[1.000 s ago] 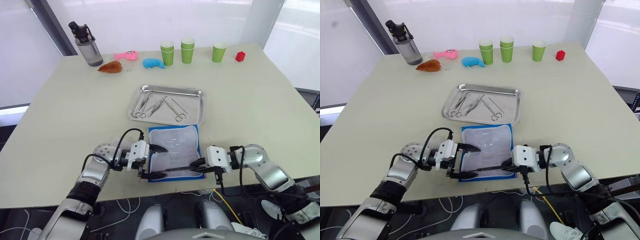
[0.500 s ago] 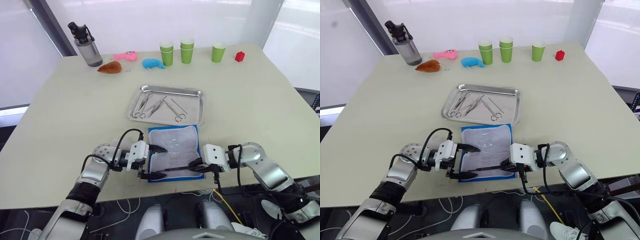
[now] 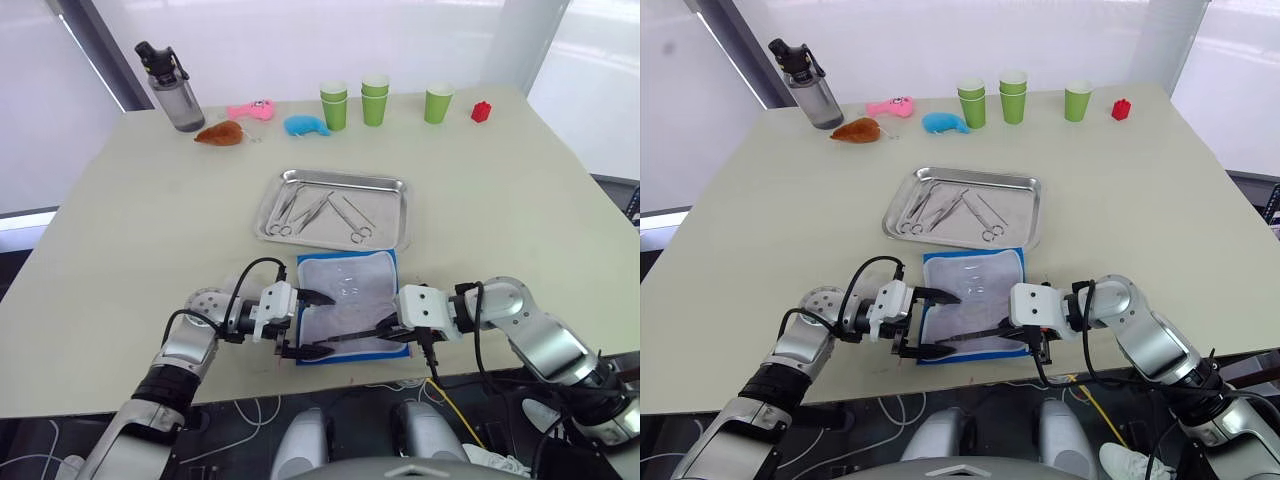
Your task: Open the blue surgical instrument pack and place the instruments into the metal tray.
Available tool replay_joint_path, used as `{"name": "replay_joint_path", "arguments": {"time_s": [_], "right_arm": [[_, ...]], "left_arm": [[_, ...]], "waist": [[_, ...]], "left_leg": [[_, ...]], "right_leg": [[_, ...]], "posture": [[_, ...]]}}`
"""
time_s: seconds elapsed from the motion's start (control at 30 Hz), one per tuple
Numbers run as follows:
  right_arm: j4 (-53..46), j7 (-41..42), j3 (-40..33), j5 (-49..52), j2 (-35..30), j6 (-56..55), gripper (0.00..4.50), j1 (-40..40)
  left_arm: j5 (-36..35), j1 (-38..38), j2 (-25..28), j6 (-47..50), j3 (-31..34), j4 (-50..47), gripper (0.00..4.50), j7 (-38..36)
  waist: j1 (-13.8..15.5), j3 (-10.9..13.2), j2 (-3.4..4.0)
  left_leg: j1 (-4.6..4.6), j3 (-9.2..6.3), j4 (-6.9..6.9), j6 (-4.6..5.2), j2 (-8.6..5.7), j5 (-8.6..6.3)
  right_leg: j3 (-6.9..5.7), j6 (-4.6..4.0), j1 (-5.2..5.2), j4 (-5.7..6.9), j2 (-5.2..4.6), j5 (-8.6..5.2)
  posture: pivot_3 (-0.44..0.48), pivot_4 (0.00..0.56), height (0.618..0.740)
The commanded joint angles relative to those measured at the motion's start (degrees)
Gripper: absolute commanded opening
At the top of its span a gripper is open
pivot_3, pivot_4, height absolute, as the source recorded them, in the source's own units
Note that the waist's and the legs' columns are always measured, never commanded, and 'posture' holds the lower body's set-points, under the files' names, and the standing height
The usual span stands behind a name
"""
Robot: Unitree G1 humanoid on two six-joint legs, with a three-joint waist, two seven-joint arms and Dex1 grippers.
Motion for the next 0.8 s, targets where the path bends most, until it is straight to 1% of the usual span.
{"name": "replay_joint_path", "arguments": {"time_s": [0.03,0.3,0.8], "right_arm": [[-5.1,0.2,-1.3,0.3,-0.9,-0.6,0.01,-2.3],[-7.0,0.8,-2.3,0.7,-4.4,-0.6,0.01,-2.4],[-8.9,2.5,-8.2,4.3,-12.7,-2.4,0.01,2.7]], "left_arm": [[7.5,3.3,2.0,2.9,-3.5,7.9,4.50,1.7],[7.4,3.6,1.9,3.1,-3.6,7.6,4.50,2.0],[7.5,3.8,1.3,3.1,-3.9,7.8,4.50,2.4]], "waist": [[0.0,0.0,-0.01],[0.0,0.0,-0.01],[0.0,0.0,-0.01]], "left_leg": [[0.00,0.01,0.00,0.00,0.00,0.00],[0.00,0.00,-0.01,0.00,0.00,0.00],[0.01,0.04,-0.02,-0.01,0.00,-0.01]], "right_leg": [[0.00,0.00,-0.01,0.00,-0.01,0.00],[-0.03,0.00,-0.02,0.00,-0.03,0.00],[-0.05,0.00,-0.03,-0.01,-0.10,0.00]], "posture": [[0.000,0.150,0.734],[0.000,0.150,0.734],[0.000,0.150,0.734]]}}
